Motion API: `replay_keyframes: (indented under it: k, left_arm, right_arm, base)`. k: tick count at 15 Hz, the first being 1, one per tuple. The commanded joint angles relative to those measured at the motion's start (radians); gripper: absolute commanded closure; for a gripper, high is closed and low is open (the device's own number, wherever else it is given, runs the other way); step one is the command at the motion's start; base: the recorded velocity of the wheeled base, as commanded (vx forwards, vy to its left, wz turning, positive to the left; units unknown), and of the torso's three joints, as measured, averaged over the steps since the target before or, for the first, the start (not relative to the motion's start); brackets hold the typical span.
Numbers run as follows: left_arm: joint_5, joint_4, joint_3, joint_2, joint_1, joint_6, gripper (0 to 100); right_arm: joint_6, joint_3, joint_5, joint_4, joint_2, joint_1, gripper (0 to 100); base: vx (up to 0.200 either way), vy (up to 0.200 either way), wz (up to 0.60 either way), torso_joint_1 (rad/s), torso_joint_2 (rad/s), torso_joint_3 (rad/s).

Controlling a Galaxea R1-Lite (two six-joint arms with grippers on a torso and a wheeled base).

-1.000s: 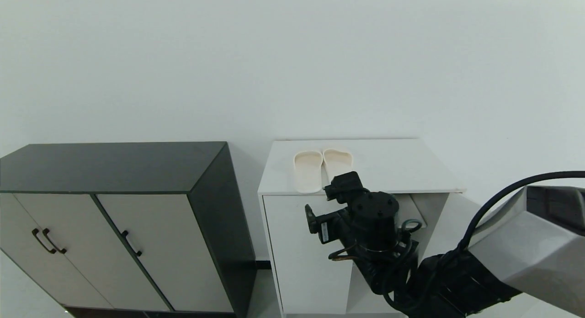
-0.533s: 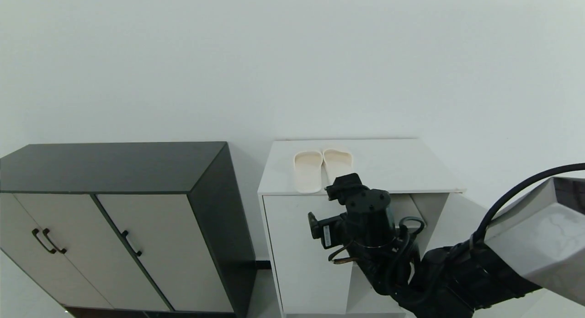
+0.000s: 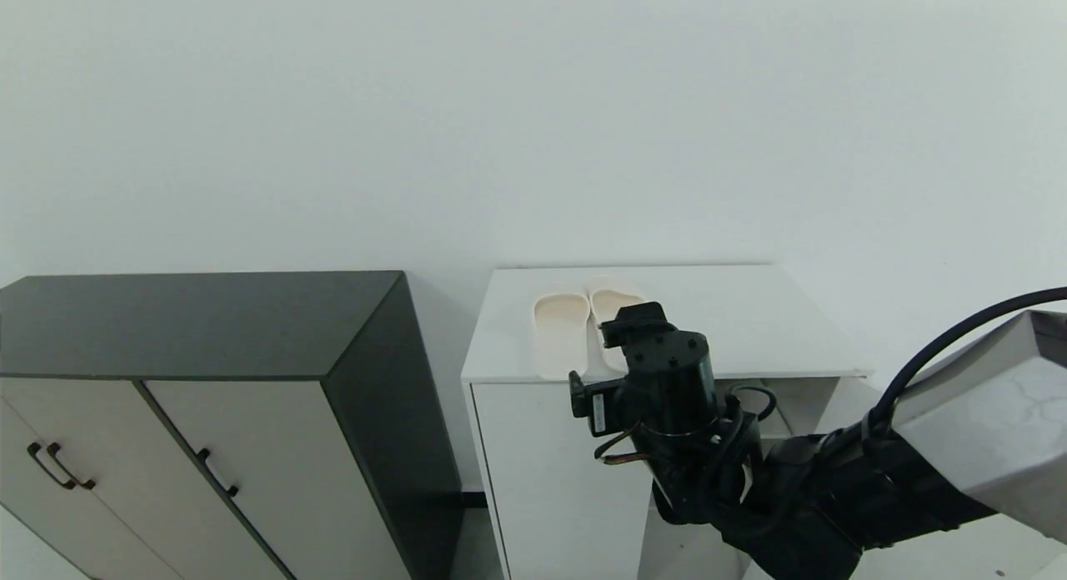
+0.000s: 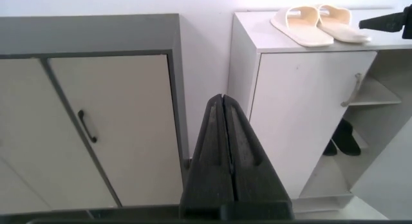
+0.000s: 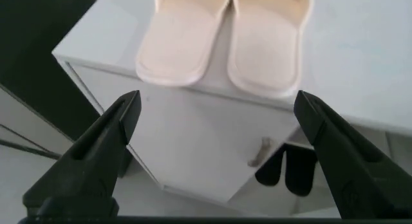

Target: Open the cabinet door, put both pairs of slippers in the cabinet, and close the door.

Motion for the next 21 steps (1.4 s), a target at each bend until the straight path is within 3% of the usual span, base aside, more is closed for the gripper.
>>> replay_keyframes:
  k: [1,7,13,21]
  left_arm:
    - [0.0,0.0,0.0,0.001,0.0,0.0,100]
    - [0.0,0.0,0.0,0.001,0.0,0.0,100]
    - [0.0,0.0,0.0,0.001,0.0,0.0,100]
    - [0.0,0.0,0.0,0.001,0.0,0.0,100]
  right_arm:
    - [0.0,0.0,0.0,-0.002,0.007,-0.001,0]
    - [0.0,-0.022,0.006,-0.046,0.07,-0.01,0]
    - [0.001,-0.068,0.014,-0.071,0.131,-0.016,0]
    - [-0.005,-0.259,0.049,-0.031,0.249,-0.097,0]
  base:
    - [0.2,0.0,0.0,0.012,0.01,-0.002]
    - [0.2,0.0,0.0,0.002,0.0,0.004]
    - [0.0,0.0,0.0,0.0,0.0,0.0]
    - [0.0,0.0,0.0,0.0,0.0,0.0]
